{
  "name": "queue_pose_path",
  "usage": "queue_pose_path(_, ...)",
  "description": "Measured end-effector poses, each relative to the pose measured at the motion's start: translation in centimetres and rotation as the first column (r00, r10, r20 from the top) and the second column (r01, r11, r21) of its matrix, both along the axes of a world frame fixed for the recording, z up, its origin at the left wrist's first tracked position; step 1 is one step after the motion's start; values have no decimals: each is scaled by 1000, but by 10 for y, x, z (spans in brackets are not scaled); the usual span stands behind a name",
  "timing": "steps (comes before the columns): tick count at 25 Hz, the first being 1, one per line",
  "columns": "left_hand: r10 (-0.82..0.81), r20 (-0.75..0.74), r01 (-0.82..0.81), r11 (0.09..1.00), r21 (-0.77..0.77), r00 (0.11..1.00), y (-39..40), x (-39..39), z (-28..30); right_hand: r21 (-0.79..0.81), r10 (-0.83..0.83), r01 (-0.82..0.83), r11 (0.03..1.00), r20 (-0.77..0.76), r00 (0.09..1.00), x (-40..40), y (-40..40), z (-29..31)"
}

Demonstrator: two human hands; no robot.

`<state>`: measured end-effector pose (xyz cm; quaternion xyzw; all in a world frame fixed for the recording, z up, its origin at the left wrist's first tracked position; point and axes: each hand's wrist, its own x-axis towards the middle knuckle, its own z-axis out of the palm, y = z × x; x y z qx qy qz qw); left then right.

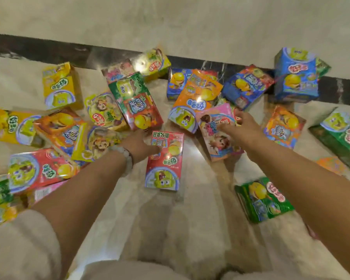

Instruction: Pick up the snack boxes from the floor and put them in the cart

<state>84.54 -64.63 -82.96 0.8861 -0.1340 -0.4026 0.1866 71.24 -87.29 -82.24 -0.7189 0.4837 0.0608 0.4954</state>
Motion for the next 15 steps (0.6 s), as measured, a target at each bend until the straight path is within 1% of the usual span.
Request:
queue_pose_path(2, 102, -8, -102, 995, 2, 995, -10, 2, -19, -32, 86, -87, 996, -29, 996, 1, -11, -23)
queue_pose_path(4, 261, -48, -260, 965, 23, 964, -14, -12, -26, -64, 132, -135, 989, -58, 990, 1, -12, -23)
queue_pose_path(5, 304, -73, -302, 952, 39, 950, -16, -21, -28, -89, 137, -143, 986, -70, 988, -1, -12, -25)
queue_pose_path(6, 323, -87, -320, 946, 49, 942, -17, -30, -30, -127, 153, -165, 978, -98, 983, -3, -8, -21)
queue_pose_path(9, 344, -46, -342, 939, 39, 938, -20, -40, -41, -241, 218, -252, 937, -160, 963, -6, -2, -26)
queue_pose_path(11, 308, -55, -306, 951, 41, 950, -23, -40, -48, -276, 244, -291, 916, -192, 951, -4, -2, -25)
queue_pose_path(12, 285, -53, -282, 958, 50, 957, -25, -41, -44, -274, 249, -295, 916, -190, 950, -3, -2, -22)
queue_pose_path(13, 282, -60, -280, 959, 43, 957, -25, -40, -46, -247, 243, -272, 930, -141, 960, -3, -2, -20)
queue_pose_path(15, 359, -117, -367, 928, -57, 926, -24, -38, -41, -105, 191, -189, 976, 16, 981, -5, 3, -14)
